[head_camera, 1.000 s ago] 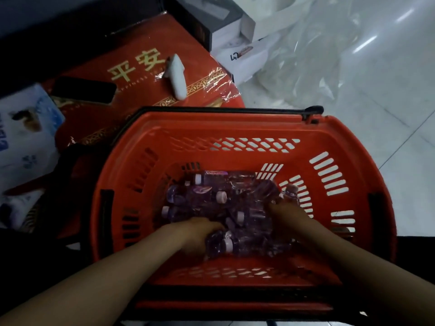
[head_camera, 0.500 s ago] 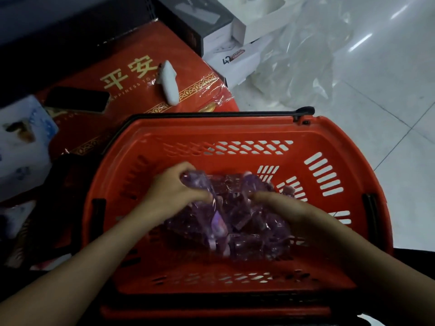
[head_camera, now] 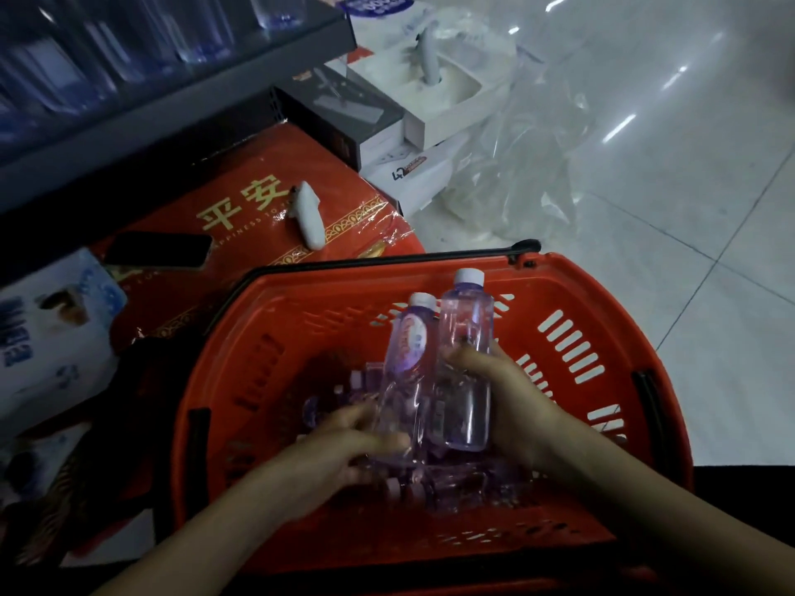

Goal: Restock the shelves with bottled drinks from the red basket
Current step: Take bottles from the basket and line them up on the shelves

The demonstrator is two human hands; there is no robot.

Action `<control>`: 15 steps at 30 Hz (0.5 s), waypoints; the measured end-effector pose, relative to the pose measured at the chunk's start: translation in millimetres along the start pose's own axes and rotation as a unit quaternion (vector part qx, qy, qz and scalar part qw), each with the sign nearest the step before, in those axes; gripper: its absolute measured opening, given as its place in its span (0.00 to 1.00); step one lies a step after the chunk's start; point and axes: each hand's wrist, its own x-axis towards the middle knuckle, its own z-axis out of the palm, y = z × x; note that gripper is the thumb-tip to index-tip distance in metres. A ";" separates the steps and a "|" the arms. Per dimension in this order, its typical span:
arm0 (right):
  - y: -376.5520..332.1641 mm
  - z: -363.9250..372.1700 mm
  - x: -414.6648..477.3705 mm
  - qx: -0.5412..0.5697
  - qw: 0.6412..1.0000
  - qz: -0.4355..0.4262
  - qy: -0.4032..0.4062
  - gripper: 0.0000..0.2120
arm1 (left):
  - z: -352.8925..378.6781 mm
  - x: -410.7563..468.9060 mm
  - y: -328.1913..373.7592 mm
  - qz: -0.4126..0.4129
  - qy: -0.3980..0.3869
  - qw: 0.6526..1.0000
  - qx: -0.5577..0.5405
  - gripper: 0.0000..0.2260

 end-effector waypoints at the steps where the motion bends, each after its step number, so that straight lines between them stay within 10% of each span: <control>1: -1.8 2.5 -2.2 -0.007 1.000 -0.007 -0.004 0.18 | -0.3 -0.8 1.6 0.017 -0.004 0.999 0.035 0.29; 10: -37.6 33.7 0.8 -0.219 0.971 -0.090 -0.032 0.16 | 0.6 -35.7 41.4 0.072 -0.009 0.996 -0.059 0.29; 15: -51.3 46.4 -22.5 -0.247 0.946 -0.207 -0.026 0.27 | -25.9 -64.8 102.5 0.161 0.037 0.981 0.106 0.31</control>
